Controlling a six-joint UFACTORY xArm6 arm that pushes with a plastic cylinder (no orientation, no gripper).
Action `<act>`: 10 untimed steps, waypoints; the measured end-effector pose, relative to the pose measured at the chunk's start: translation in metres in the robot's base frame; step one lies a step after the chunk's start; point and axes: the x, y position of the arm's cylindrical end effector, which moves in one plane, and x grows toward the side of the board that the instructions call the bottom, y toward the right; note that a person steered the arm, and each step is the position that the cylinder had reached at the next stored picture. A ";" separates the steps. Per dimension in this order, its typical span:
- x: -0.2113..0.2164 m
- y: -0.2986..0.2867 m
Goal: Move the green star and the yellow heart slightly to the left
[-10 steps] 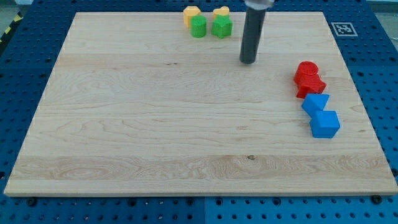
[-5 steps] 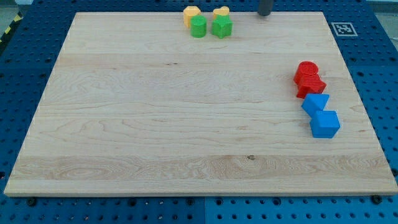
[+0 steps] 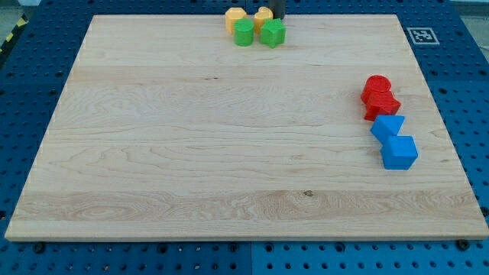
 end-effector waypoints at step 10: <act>0.086 0.024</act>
